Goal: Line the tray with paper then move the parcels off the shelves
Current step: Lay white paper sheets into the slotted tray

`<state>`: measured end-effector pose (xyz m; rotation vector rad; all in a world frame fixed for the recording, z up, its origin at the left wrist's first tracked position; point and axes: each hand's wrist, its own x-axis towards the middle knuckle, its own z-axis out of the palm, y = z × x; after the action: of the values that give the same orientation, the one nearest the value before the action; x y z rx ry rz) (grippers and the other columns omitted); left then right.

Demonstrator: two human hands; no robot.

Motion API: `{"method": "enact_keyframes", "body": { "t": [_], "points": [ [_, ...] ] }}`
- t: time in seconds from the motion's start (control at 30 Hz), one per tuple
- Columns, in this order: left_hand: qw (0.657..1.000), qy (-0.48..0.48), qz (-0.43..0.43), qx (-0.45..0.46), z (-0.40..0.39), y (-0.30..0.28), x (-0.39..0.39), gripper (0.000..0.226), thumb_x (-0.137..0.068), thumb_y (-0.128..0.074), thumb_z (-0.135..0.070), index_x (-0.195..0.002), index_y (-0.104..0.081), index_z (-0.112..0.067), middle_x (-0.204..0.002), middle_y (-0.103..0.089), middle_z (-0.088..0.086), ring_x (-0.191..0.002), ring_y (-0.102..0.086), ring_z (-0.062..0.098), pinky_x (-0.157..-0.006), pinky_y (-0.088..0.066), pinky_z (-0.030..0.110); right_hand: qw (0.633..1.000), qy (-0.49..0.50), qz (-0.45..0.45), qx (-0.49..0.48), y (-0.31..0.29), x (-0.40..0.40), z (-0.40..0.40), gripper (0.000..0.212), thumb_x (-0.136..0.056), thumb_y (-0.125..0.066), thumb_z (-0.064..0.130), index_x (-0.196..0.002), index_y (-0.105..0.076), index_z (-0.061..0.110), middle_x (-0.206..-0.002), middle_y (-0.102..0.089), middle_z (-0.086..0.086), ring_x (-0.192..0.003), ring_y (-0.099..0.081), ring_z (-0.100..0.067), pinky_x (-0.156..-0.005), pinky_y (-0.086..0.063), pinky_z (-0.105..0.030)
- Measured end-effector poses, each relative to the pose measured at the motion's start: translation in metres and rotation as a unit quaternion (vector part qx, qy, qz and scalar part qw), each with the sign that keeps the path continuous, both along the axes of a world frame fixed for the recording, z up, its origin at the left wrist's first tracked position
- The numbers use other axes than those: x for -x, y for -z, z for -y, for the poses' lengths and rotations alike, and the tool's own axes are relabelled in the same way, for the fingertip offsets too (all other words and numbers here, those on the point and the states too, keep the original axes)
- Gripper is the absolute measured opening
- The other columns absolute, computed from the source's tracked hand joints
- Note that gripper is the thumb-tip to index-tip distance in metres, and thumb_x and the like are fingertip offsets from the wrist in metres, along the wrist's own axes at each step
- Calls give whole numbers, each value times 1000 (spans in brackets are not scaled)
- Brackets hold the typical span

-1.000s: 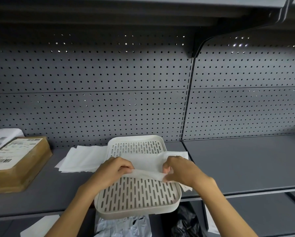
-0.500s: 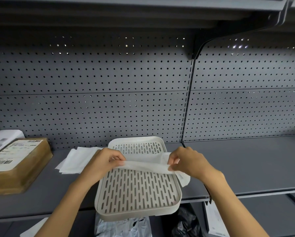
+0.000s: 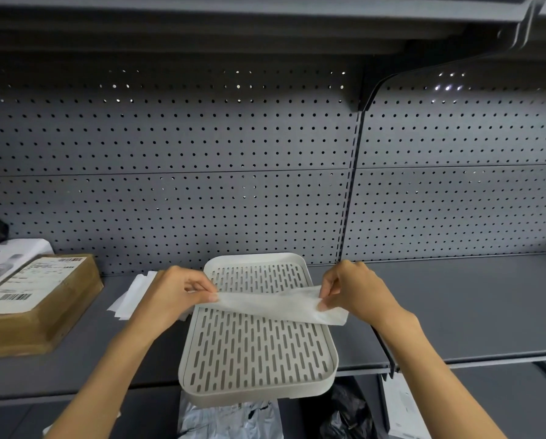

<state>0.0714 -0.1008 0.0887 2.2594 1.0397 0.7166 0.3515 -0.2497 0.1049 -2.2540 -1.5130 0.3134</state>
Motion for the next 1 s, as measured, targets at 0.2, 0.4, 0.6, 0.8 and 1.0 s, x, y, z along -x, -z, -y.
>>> {"method": "enact_keyframes", "body": {
  "t": [0.2, 0.4, 0.6, 0.8, 1.0],
  "points": [
    [1000, -13, 3, 1, 0, 3, 2, 17, -71, -88, -16, -67, -77, -29, -68, -75, -15, -67, -69, 1, -67, -55, 25, 1000, -5, -31, -4, -3, 1, 1, 28, -62, -95, 22, -59, -67, 26, -73, -72, 6, -82, -71, -16, -79, -58, -34],
    [999, -16, 0, 29, 2, 8, 0, 30, -59, -94, -24, -70, -68, -30, -79, -68, -5, -77, -62, 14, -69, -46, 31, 993, -35, -108, 35, 1, -8, 2, 22, -78, -86, 21, -63, -74, 32, -76, -72, 12, -88, -64, -6, -85, -50, -23],
    [993, 98, -67, -12, 37, 14, -41, 65, -60, -49, -93, -111, -60, -53, -121, -59, -36, -123, -48, -10, -115, -26, 47, 985, -106, -123, 63, 0, 12, -5, 26, -93, -61, -1, -98, -82, 14, -91, -78, 4, -79, -64, 2, -67, -46, -1],
    [991, 129, 21, -35, 64, 24, -79, 38, -70, -82, -49, -100, -64, -35, -99, -71, -22, -102, -63, -5, -102, -45, 41, 971, -155, -161, 87, 4, 19, -10, 49, -84, -52, -16, -95, -83, 20, -83, -77, 8, -84, -69, -3, -86, -57, -25],
    [988, 153, 17, 2, 69, 30, -81, 17, -76, -84, -30, -81, -68, -28, -80, -72, -12, -84, -67, 3, -83, -49, 20, 961, -173, -205, 72, 8, 7, -1, 21, -82, -78, 3, -94, -83, 19, -81, -77, 6, -78, -68, 0, -94, -56, -29]
  ]
}}
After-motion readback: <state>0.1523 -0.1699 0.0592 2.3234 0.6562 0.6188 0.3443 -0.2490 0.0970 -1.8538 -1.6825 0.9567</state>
